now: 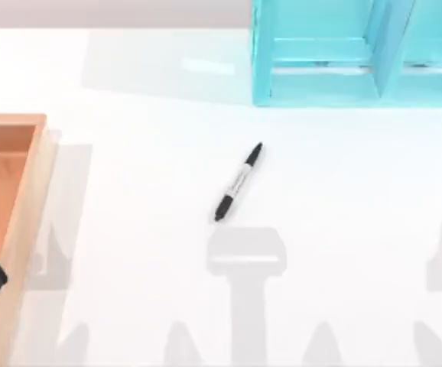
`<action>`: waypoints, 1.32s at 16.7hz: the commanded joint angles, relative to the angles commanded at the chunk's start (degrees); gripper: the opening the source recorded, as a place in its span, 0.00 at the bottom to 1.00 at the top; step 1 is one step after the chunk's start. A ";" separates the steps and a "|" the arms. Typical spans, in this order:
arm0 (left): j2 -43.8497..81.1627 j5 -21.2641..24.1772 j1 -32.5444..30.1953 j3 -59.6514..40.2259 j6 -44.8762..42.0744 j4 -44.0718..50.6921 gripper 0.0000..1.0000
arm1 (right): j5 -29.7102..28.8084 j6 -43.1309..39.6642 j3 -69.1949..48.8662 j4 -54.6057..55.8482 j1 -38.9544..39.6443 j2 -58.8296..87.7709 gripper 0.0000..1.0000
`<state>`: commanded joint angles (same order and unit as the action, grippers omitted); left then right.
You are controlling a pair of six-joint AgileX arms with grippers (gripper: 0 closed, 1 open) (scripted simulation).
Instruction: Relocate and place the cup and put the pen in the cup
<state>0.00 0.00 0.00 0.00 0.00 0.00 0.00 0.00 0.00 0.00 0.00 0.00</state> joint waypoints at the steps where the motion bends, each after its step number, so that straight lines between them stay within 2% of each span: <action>1: 0.00 0.00 0.00 0.00 0.00 0.00 1.00 | 0.00 0.00 0.00 0.00 0.00 0.00 1.00; 5: 3.47 0.11 0.31 -3.00 -0.74 2.61 1.00 | 0.00 0.00 0.00 0.00 0.00 0.00 1.00; 8: 12.08 -0.23 1.66 -10.73 -2.12 9.02 1.00 | 0.00 0.00 0.00 0.00 0.00 0.00 1.00; 22: 78.76 -0.38 9.42 -65.15 -10.14 56.84 1.00 | 0.00 0.00 0.00 0.00 0.00 0.00 1.00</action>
<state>78.76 -0.38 9.42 -65.15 -10.14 56.84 0.00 0.00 0.00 0.00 0.00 0.00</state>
